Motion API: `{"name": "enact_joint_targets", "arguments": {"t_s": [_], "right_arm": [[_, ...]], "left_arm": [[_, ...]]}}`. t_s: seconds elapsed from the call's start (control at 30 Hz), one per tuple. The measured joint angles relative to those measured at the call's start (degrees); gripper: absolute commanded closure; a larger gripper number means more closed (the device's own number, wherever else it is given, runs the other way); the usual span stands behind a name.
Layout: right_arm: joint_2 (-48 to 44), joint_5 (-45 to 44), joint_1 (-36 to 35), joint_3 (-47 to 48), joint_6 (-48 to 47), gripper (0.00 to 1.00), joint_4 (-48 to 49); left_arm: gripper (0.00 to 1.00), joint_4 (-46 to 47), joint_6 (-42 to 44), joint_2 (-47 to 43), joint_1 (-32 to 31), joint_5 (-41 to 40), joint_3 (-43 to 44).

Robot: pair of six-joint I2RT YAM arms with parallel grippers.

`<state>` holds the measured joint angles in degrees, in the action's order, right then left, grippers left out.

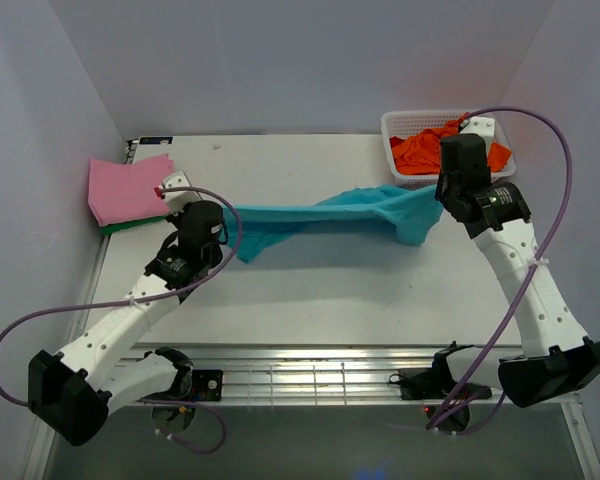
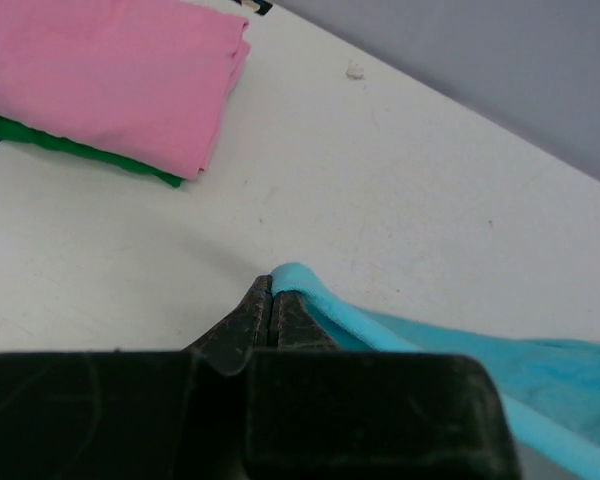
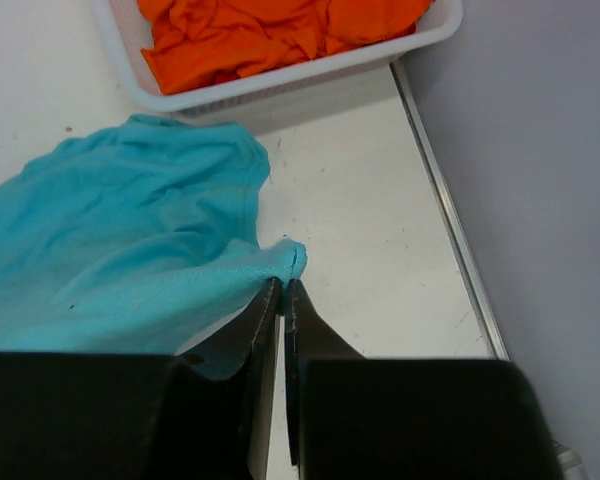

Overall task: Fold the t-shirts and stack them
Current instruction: Flatten the tshirt out

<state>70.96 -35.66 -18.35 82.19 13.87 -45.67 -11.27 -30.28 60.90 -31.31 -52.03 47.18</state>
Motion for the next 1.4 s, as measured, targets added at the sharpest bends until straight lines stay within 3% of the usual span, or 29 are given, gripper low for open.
{"name": "enact_joint_targets", "arguments": {"t_s": [0.2, 0.53, 0.83, 1.03, 1.17, 1.27, 1.4], "right_arm": [[-0.13, -0.33, 0.02, 12.50, -2.86, 0.92, -2.16], [-9.49, 2.67, 0.02, 23.10, -6.60, 0.92, -3.72], [-14.40, 9.88, 0.28, 35.56, -7.52, 0.91, -8.13], [-16.92, 15.04, 0.28, 45.88, -7.58, 0.90, -8.35], [-19.45, 17.33, 0.31, 47.12, -7.02, 0.90, -7.45], [-20.55, 18.60, 0.31, 45.44, -6.62, 0.90, -6.27], [-20.72, 19.32, 0.33, 38.73, -6.51, 0.90, -2.75]], "left_arm": [[0.99, -3.23, 3.50, -6.75, 0.00, 3.82, 8.00], [1.00, -10.27, 10.29, -13.33, -0.04, 22.23, 27.21], [1.00, -23.32, 7.15, -16.76, 0.17, 41.66, 45.81], [1.00, -31.74, 4.42, -18.78, 6.40, 52.85, 55.84], [1.00, -35.30, 3.45, -17.86, 12.90, 59.87, 64.81], [1.00, -35.87, 2.93, -18.34, 15.19, 63.04, 65.96], [1.00, -34.67, 2.40, -20.52, 15.45, 61.77, 56.26]]}}
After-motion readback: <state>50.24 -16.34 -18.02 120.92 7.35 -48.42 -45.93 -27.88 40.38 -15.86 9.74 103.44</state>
